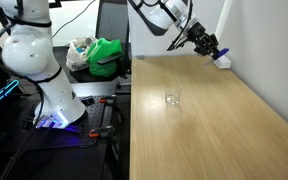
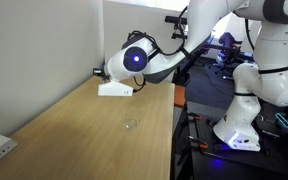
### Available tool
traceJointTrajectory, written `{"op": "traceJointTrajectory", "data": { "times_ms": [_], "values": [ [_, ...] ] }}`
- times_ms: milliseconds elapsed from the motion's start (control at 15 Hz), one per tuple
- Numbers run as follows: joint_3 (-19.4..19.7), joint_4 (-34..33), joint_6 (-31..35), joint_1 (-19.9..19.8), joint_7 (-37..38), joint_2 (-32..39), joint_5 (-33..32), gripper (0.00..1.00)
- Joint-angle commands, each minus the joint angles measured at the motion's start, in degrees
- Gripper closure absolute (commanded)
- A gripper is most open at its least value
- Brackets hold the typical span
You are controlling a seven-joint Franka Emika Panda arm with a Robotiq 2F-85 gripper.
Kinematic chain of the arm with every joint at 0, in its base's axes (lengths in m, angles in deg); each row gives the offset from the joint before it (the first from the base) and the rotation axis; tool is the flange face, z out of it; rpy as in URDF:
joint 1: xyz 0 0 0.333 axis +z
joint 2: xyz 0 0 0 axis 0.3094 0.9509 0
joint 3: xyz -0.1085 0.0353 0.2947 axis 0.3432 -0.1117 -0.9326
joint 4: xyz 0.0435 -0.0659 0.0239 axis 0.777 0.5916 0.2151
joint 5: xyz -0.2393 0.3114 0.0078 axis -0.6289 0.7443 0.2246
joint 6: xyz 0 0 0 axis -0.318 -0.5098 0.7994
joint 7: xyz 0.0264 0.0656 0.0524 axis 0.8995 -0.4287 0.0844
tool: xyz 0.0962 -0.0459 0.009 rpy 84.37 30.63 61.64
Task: Take the marker from the table and place it in the glass cup
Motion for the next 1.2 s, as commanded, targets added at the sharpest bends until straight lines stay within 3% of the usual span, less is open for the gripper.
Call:
{"op": "traceJointTrajectory", "data": {
  "times_ms": [0, 400, 1133],
  "values": [
    [-5.55, 3.77, -2.44, -4.74, 2.49, -3.73, -2.08, 0.94],
    [-9.06, 5.73, -1.73, -8.75, 1.41, -5.57, -1.58, 0.94],
    [-10.30, 6.28, -1.93, -10.27, 1.21, -6.03, -1.44, 0.94]
  ]
}}
